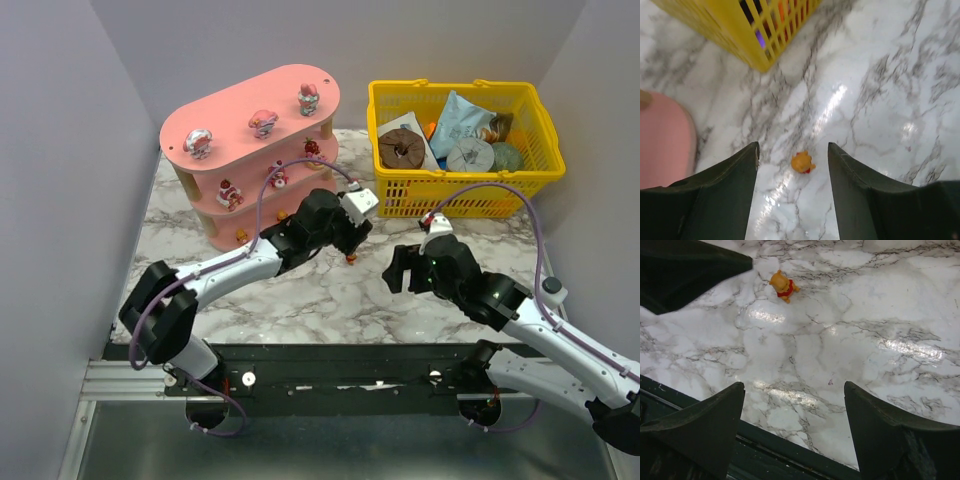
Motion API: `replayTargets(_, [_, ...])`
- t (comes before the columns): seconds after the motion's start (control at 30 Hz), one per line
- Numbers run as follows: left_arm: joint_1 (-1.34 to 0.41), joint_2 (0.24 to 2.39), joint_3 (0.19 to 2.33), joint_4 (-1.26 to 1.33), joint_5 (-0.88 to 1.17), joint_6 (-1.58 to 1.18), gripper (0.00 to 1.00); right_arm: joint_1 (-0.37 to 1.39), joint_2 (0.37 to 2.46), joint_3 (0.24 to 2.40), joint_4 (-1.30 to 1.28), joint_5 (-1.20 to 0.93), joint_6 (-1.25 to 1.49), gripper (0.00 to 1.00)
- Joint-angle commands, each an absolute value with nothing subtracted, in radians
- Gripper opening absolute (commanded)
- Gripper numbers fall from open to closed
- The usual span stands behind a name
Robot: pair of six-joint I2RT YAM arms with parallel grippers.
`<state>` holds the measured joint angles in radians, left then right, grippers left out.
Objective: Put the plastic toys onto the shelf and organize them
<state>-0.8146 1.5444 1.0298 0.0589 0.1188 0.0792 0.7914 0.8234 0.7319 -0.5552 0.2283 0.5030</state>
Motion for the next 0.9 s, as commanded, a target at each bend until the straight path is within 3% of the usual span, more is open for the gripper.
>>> replayTargets(0.0, [-0.831,1.444,1.185,0.031,0.092,0.092,0.66,0.784,0.793,0.768,-0.581,0.395,0.572,0.92])
replayTargets(0.1, [-0.831,1.456,1.369,-0.044,0.055,0.034,0.7,0.784,0.772,0.791,-0.597,0.495,0.6,0.97])
replayTargets(0.2, [-0.833,1.534,1.66,-0.226,0.208,0.075,0.81,0.778,0.75,0.847,-0.618,0.578,0.597,1.0])
replayTargets(0.23, [-0.833,1.566,1.708,-0.224,0.283,0.092,0.99,0.776,0.749,0.865,-0.623,0.592,0.585,1.0])
replayTargets(0.3, [-0.831,1.574,1.741,-0.086,0.452,0.071,0.99,0.775,0.753,0.923,-0.626,0.618,0.562,1.0])
replayTargets(0.43, [-0.819,1.603,1.749,0.184,0.465,-0.142,0.99,0.77,0.773,1.029,-0.649,0.684,0.519,1.0])
replayTargets(0.6, [-0.819,1.687,1.995,0.068,0.374,-0.337,0.99,0.769,0.775,1.138,-0.657,0.73,0.502,1.0])
replayTargets(0.77, [-0.825,1.631,1.962,0.081,0.433,-0.365,0.99,0.767,0.778,1.178,-0.655,0.752,0.479,1.0])
replayTargets(0.87, [-0.883,1.511,1.806,0.159,0.275,-0.341,0.99,0.767,0.788,1.195,-0.655,0.761,0.453,1.0])
